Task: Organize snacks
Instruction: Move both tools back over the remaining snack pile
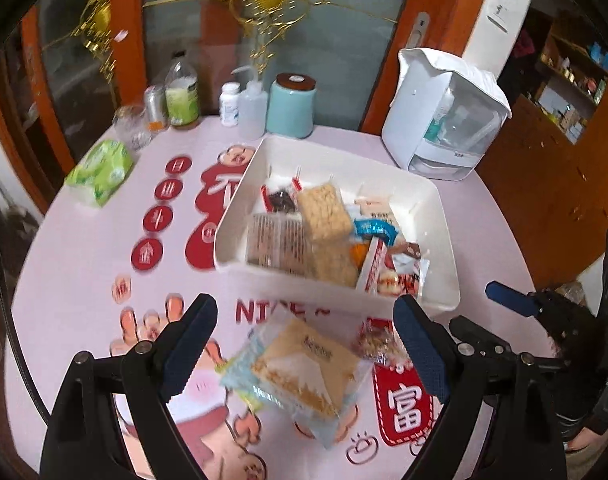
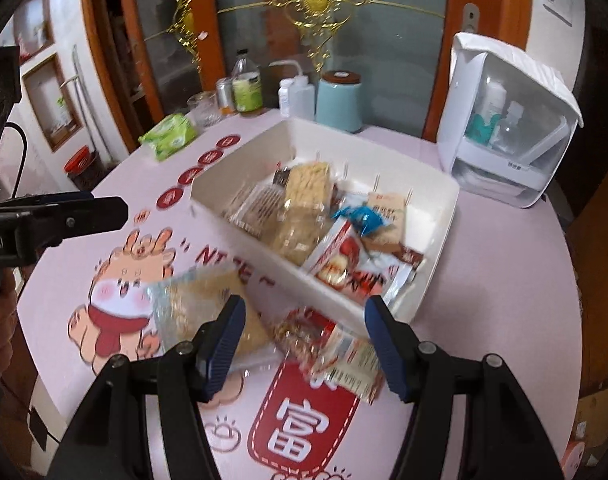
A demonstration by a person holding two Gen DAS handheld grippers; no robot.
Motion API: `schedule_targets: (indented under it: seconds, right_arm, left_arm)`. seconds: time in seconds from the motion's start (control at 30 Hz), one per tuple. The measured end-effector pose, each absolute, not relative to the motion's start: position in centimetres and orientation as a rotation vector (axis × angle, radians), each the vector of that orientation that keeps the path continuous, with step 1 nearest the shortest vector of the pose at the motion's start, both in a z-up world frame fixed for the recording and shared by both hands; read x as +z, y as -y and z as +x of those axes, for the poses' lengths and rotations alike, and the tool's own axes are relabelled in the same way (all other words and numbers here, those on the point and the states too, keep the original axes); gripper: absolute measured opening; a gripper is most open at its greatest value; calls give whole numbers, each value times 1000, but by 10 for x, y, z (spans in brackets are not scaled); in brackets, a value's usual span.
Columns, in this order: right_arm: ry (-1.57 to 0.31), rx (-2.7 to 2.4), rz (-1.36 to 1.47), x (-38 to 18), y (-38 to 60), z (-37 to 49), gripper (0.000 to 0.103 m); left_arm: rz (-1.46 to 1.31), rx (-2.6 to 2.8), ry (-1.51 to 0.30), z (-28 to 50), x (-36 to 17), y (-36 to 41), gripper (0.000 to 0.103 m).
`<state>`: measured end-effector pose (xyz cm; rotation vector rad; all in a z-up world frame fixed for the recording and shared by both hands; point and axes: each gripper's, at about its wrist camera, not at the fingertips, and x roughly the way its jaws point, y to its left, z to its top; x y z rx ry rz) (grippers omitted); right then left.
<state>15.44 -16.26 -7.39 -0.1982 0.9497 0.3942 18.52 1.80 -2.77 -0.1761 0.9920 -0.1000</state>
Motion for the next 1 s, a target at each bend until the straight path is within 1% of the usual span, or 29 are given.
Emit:
schedule_targets:
  seconds: [0.13, 0.27, 0.6, 1.0]
  right_arm:
    - [-975, 403, -208, -96, 166, 144, 63]
    - [-999, 396, -232, -117, 166, 136, 63]
    - [-1057, 386, -274, -157, 163, 149, 63]
    - [-1085, 390, -332, -186, 150, 173, 62]
  left_arm:
    - [-261, -82, -1033, 160, -50, -27, 89]
    - [-347, -53, -1117, 141, -87, -34, 89]
    - [-488, -13, -1290, 126, -163, -34, 89]
    - [-603, -32, -1362, 145, -206, -21, 89]
